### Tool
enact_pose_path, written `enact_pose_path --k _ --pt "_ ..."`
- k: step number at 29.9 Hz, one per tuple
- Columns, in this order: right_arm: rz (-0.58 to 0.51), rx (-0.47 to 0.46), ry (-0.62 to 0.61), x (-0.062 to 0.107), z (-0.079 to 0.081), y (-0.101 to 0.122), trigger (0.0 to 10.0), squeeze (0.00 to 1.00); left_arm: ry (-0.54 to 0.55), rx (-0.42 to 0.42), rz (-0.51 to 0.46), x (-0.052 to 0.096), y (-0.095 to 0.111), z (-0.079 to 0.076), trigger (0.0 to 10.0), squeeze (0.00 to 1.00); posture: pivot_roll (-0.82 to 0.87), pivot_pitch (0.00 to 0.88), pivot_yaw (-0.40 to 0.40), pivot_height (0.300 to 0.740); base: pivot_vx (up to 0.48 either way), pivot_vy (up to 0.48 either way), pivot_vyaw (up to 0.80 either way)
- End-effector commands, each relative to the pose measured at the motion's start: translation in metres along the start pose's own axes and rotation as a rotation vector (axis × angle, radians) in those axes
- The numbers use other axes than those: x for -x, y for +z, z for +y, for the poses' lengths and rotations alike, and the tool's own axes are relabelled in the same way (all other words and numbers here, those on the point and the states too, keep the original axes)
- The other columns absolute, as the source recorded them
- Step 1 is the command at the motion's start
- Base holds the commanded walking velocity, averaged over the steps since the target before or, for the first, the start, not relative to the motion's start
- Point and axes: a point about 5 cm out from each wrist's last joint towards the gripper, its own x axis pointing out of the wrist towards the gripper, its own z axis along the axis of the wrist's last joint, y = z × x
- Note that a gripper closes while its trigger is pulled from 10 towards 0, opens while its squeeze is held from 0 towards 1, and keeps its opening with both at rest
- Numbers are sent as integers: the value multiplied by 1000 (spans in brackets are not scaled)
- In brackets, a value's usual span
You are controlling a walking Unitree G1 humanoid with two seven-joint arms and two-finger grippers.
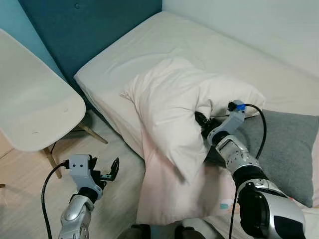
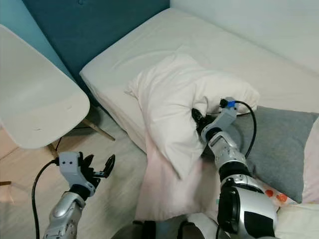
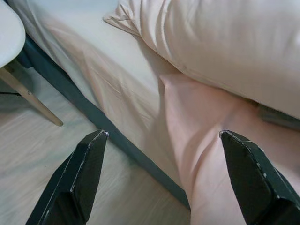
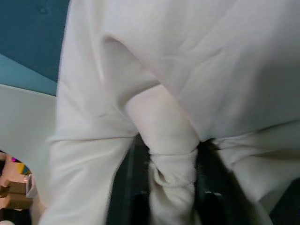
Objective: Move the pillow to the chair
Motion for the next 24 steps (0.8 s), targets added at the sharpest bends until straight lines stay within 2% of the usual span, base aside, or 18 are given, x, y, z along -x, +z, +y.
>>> enact_pose_path --k 1,3,8,11,15,17,18,19,20,22,24 --pt "-29 -9 26 0 2 4 0 0 13 29 37 3 -9 -2 10000 0 115 319 26 740 0 0 0" --pt "-42 -6 41 0 3 7 0 0 12 32 34 1 -8 -3 10000 0 112 314 25 740 0 0 0" --pt "-120 6 92 1 5 26 0 0 7 56 19 -15 -3 -9 10000 0 71 228 19 740 0 0 0" --pt "-136 13 96 1 5 31 0 0 7 62 16 -19 -2 -10 10000 0 69 222 18 740 0 0 0" --pt "-147 79 158 -2 18 42 0 0 32 84 14 -28 1 -11 10000 0 57 164 19 740 0 0 0" --pt "-175 134 321 -5 46 59 0 0 85 110 33 -37 4 -10 10000 0 48 128 22 740 0 0 0" --pt "-175 134 321 -5 46 59 0 0 85 110 33 -37 4 -10 10000 0 48 128 22 740 0 0 0" --pt "-214 164 427 -5 65 70 0 0 99 118 35 -42 6 -10 10000 0 40 90 24 740 0 0 0" --pt "-283 224 585 -1 95 88 0 0 120 125 36 -52 12 -9 10000 0 38 58 26 740 0 0 0" --pt "-283 224 585 -1 95 88 0 0 120 125 36 -52 12 -9 10000 0 38 58 26 740 0 0 0" --pt "-369 269 741 5 127 110 0 0 149 117 25 -60 20 -7 10000 0 28 12 29 740 0 0 631"
